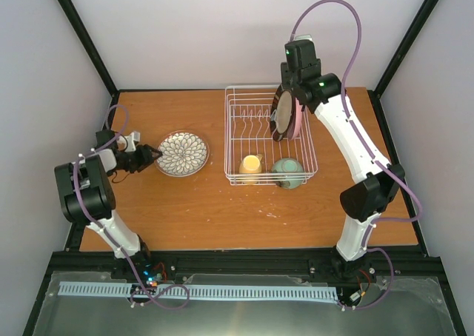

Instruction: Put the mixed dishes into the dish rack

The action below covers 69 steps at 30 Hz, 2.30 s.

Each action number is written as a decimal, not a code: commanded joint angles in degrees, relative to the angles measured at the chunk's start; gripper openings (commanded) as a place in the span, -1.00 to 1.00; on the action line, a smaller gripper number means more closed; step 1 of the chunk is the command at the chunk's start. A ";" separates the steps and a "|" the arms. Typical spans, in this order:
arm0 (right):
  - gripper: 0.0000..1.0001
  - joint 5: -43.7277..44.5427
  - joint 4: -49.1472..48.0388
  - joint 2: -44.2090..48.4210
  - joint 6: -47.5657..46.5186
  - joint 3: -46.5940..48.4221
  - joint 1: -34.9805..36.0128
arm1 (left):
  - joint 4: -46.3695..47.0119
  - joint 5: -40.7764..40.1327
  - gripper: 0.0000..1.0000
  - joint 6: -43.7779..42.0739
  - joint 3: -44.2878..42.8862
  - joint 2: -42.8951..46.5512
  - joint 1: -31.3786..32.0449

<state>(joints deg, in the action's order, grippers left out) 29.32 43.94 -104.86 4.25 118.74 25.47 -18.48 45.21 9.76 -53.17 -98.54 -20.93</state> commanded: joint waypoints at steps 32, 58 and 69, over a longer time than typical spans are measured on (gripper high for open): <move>0.12 -34.43 -11.02 -0.78 -4.24 -5.42 0.28 | -1.18 1.92 -0.99 2.30 -13.04 6.80 4.10; 0.13 -88.73 -1.26 -24.08 1.11 12.59 5.80 | 1.12 3.54 -0.99 10.15 -14.07 20.71 5.33; 0.06 -91.71 -8.56 -29.92 8.41 17.63 9.11 | 1.28 3.27 -0.99 10.80 -10.27 24.10 5.37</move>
<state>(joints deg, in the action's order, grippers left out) -59.16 39.59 -132.53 8.75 133.45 32.32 -21.45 44.07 18.24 -63.13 -77.60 -15.92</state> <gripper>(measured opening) 0.537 0.045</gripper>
